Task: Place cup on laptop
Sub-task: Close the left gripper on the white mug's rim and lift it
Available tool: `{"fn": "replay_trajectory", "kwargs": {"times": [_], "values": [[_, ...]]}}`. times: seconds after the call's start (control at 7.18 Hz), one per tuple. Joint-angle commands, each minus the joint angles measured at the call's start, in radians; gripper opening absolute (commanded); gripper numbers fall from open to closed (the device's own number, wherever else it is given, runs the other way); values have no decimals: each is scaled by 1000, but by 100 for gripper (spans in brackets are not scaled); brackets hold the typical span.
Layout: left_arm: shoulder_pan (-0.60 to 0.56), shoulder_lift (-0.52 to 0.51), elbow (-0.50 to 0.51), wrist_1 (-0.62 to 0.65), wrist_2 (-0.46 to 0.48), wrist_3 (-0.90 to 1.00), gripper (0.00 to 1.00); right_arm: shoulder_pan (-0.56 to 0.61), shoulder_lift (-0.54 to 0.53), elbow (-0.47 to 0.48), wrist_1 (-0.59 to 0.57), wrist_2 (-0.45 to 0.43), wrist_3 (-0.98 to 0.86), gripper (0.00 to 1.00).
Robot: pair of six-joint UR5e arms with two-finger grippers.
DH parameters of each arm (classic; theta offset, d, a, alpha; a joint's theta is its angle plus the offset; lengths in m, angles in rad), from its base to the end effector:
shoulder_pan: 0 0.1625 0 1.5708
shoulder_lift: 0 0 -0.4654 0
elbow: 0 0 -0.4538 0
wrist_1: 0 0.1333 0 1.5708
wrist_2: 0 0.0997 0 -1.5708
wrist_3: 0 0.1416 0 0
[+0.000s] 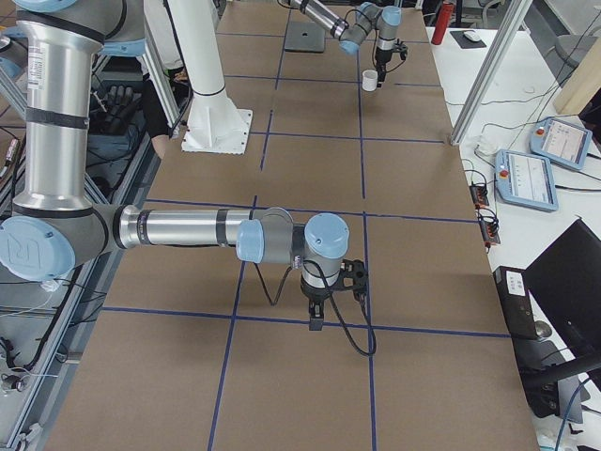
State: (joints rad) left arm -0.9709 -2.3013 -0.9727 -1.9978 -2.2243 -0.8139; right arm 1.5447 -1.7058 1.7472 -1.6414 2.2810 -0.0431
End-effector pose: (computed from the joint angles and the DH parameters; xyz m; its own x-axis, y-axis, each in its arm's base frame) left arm 0.4717 -0.7732 0.4916 0.6728 -0.0179 -0.7396 0.0154 0.9998 -0.0102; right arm 0.0283 -0.4882 0.7151 0.7566 -0.0438 0.6524 0.0587 0.9983 -0.0011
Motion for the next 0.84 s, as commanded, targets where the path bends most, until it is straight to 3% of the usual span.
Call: {"fn": "replay_trajectory", "kwargs": {"times": [0.0, 0.42, 0.7], "values": [[-6, -3, -1, 13, -47, 1, 0, 0, 0, 0, 0, 0, -1, 100], [-52, -3, -17, 54, -46, 5, 0, 0, 0, 0, 0, 0, -1, 100], [-95, 57, -131, 160, -48, 95, 0, 0, 0, 0, 0, -2, 0, 100]]}}
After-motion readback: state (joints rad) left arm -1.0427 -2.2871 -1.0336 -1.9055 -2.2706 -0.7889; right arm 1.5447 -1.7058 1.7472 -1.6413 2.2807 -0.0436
